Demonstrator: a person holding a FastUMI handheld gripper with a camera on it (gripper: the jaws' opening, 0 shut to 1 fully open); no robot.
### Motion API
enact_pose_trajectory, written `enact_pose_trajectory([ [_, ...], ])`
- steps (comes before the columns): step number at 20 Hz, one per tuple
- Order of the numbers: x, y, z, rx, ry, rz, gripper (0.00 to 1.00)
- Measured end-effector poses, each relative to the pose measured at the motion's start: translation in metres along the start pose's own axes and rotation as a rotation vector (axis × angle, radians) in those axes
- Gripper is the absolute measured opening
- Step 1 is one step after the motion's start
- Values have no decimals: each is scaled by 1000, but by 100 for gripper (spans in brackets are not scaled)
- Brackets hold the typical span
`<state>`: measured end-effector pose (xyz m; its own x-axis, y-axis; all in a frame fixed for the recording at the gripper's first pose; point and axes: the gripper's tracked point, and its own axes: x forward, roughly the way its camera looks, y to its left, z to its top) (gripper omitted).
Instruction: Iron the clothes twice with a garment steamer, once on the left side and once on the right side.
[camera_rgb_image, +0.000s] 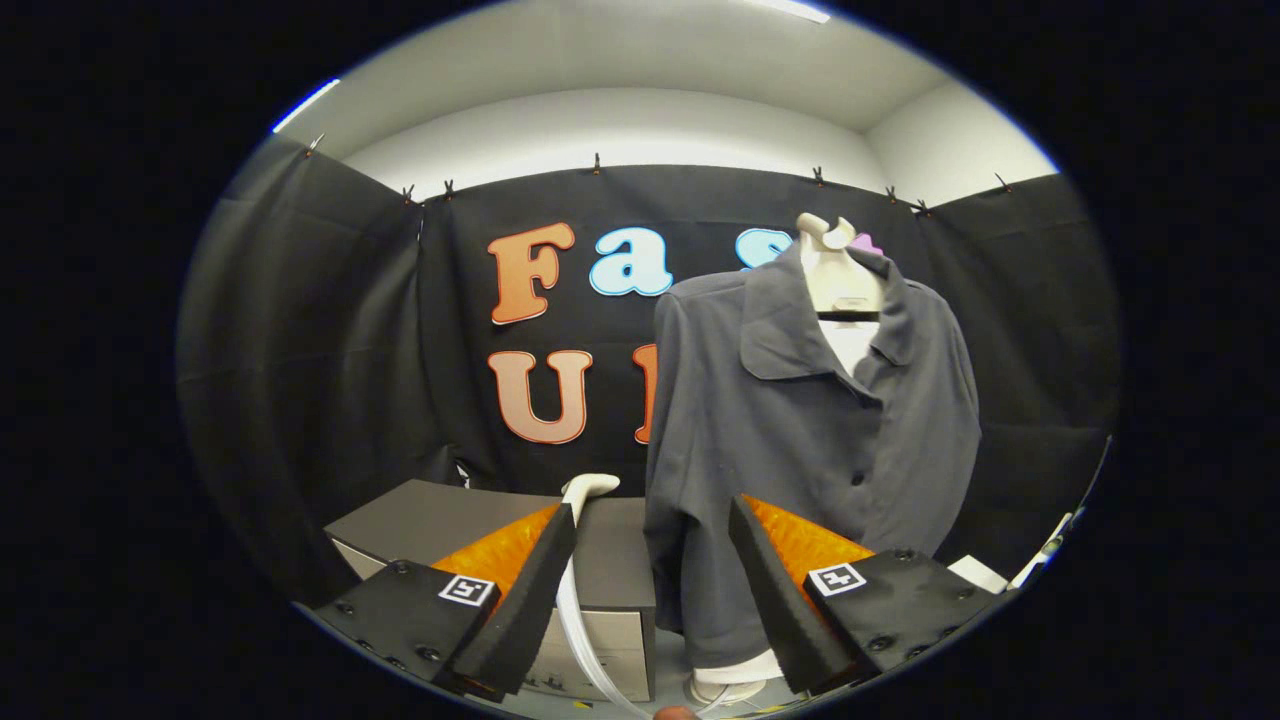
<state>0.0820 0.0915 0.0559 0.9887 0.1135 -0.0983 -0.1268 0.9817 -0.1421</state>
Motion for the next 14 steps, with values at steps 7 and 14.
enact_pose_trajectory([
  [7, 98, 68, 11, -119, 92, 63, 98],
  [14, 208, 118, -2, -165, 280, 80, 99],
])
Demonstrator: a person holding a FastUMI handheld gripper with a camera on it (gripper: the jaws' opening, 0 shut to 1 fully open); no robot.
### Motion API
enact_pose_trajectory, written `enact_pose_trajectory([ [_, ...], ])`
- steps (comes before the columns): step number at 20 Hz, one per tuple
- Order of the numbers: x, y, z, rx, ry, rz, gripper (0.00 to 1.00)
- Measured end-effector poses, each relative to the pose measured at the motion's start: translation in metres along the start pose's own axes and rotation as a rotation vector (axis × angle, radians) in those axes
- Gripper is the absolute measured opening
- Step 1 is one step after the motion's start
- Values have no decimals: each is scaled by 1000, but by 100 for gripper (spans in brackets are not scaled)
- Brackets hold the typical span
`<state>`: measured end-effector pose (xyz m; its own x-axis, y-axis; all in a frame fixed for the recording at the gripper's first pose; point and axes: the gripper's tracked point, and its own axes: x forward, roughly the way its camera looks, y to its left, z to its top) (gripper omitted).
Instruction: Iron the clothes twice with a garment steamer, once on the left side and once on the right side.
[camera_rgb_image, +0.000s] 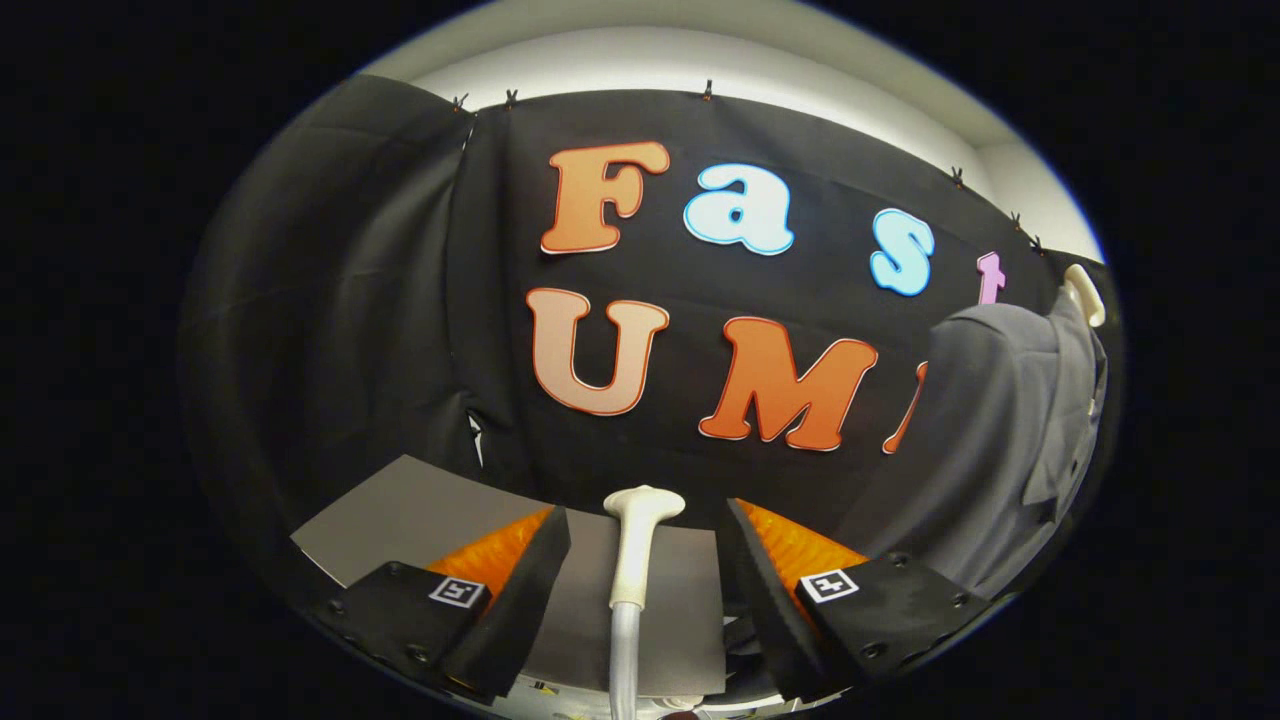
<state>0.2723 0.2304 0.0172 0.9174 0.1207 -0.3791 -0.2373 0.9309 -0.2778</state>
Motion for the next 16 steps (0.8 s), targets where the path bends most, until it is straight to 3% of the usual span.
enact_pose_trajectory([
  [4, 70, 5, -15, -13, 166, -14, 99],
  [9, 138, -10, -54, -40, 355, -88, 99],
  [16, 175, -5, -101, 25, 536, -55, 99],
])
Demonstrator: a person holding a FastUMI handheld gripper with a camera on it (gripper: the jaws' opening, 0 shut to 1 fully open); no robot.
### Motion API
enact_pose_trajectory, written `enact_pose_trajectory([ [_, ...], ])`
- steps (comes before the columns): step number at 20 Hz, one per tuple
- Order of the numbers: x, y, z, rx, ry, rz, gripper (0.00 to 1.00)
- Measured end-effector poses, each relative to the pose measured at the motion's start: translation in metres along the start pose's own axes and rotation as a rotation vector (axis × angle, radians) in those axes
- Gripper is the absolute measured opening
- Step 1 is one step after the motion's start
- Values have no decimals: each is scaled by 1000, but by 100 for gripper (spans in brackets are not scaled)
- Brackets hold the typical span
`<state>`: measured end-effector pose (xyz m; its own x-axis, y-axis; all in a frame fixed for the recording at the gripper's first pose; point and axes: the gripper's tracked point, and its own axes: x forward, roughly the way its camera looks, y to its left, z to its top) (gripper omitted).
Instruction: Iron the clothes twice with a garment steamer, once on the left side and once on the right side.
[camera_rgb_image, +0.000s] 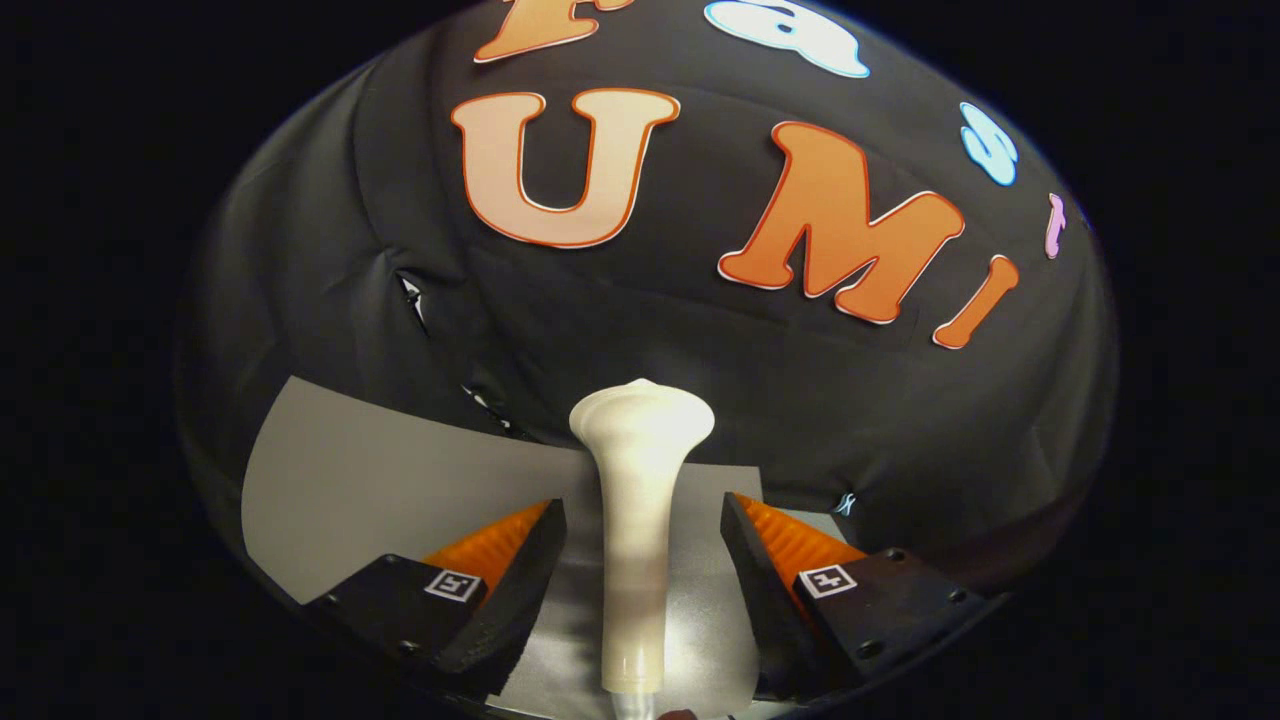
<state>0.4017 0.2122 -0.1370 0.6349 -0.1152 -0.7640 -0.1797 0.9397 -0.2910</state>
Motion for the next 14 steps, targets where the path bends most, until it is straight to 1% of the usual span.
enact_pose_trajectory([
  [2, 10, -3, -7, 16, 41, -7, 99],
  [4, 21, -3, -9, 44, 62, 4, 99],
  [8, 36, 0, -16, 77, 105, 20, 80],
  [9, 39, 2, -20, 81, 116, 24, 77],
  [10, 40, 1, -22, 85, 128, 21, 75],
  [12, 46, 1, -24, 98, 136, 16, 60],
  [13, 42, 1, -23, 101, 135, 17, 52],
  [14, 41, 2, -23, 105, 132, 17, 52],
])
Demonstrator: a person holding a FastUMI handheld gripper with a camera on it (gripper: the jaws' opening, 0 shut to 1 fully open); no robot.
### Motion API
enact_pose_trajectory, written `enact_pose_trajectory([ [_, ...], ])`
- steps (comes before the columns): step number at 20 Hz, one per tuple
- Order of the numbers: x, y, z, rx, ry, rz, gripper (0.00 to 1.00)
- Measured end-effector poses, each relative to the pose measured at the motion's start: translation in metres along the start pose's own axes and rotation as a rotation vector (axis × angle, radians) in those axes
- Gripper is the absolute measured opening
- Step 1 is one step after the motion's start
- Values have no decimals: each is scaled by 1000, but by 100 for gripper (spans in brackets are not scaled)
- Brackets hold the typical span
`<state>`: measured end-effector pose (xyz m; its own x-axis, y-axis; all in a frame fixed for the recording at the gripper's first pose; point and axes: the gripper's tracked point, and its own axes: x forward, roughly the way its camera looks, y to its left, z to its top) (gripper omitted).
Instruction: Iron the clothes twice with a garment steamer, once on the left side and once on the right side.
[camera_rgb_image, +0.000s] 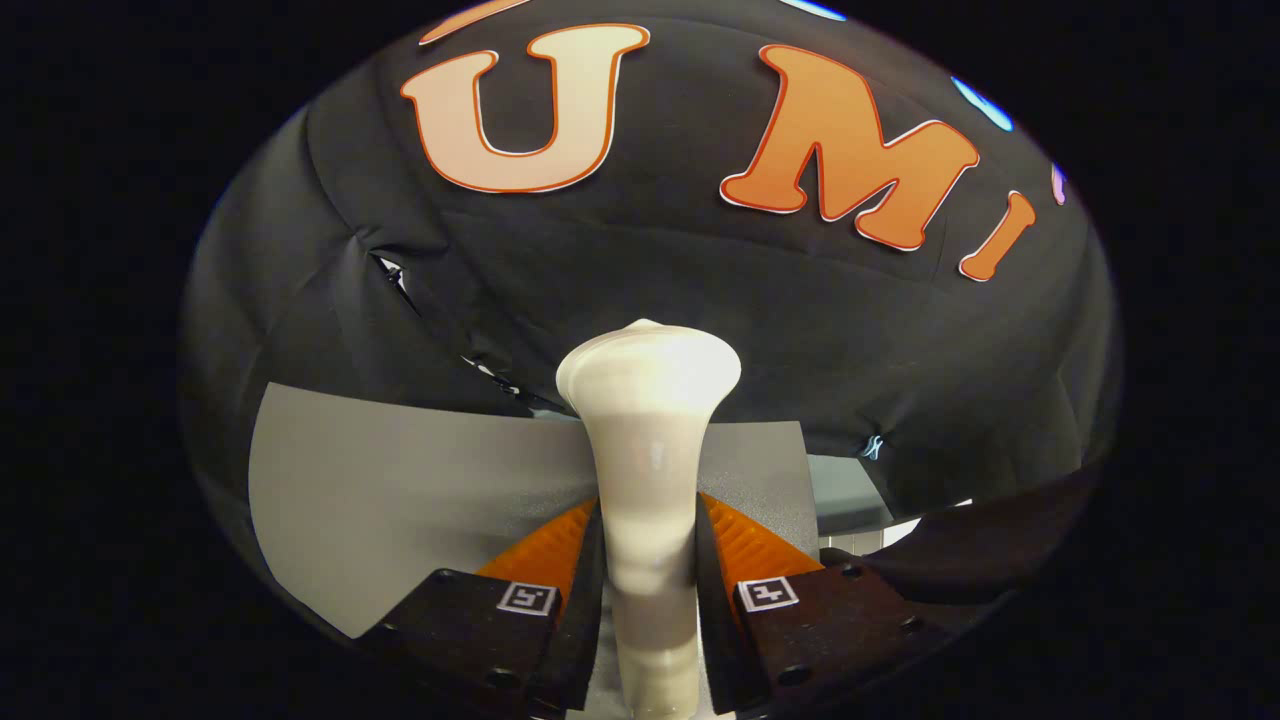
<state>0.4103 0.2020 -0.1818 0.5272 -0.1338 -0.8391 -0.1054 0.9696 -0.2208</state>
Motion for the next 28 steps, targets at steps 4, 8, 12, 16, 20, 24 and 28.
enact_pose_trajectory([
  [4, -12, -6, 5, 60, -65, 7, 40],
  [8, -46, -13, 8, 99, -146, 41, 34],
  [12, -90, -17, -6, 120, -227, 91, 34],
  [16, -137, -18, -25, 126, -323, 166, 34],
  [20, -189, -29, -36, 147, -461, 200, 34],
  [24, -243, -46, -53, 131, -605, 209, 34],
  [28, -302, -69, -79, 120, -724, 219, 34],
])
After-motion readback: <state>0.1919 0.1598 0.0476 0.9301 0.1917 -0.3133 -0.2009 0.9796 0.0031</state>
